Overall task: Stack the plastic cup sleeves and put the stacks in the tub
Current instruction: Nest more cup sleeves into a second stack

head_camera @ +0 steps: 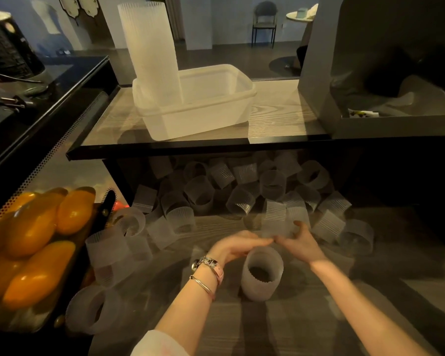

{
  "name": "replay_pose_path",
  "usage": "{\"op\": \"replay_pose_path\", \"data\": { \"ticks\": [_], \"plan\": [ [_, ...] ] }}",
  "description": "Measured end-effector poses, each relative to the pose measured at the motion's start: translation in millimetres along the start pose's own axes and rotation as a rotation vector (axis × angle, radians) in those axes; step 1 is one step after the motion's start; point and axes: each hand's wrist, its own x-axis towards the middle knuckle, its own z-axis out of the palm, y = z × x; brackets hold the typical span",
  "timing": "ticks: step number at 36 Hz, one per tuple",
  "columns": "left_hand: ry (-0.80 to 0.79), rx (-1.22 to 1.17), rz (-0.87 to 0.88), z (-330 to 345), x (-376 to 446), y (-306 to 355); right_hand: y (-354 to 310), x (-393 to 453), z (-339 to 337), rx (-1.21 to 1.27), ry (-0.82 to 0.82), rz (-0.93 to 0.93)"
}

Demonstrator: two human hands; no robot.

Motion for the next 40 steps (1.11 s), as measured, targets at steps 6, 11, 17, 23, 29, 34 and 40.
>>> {"op": "replay_pose_path", "data": {
  "ticks": [6, 11, 17, 23, 29, 34, 40],
  "plan": [
    [0.154, -0.042, 0.147, -6.7, -8.3, -10.9, -18.7, -17.3, 3.1, 0.154, -0.06, -0.144],
    [0.266, -0.079, 0.321, -7.2, -23.9, -15.7, -29.5, -34.2, -1.1, 0.225, -0.09, -0.251],
    [0.261, -0.054, 0.396, -3.9, -50.3, -13.9, -32.2, -58.3, -13.1, 0.261, -0.069, -0.383],
    [0.318, 0.08, 0.468, 3.3, -68.6, -23.0, -21.4, -80.7, -19.0, 0.219, -0.127, -0.488],
    [0.344, 0.141, 0.453, 15.2, -69.6, -42.8, -7.5, -87.2, -18.1, 0.068, -0.166, -0.532],
    [0.347, 0.1, 0.442, 22.6, -65.7, -50.4, -1.5, -83.3, -14.9, 0.036, -0.172, -0.527],
    [0.373, 0.117, 0.452, 24.2, -65.2, -53.6, 2.9, -80.7, -16.0, 0.022, -0.183, -0.539]
  ]
}}
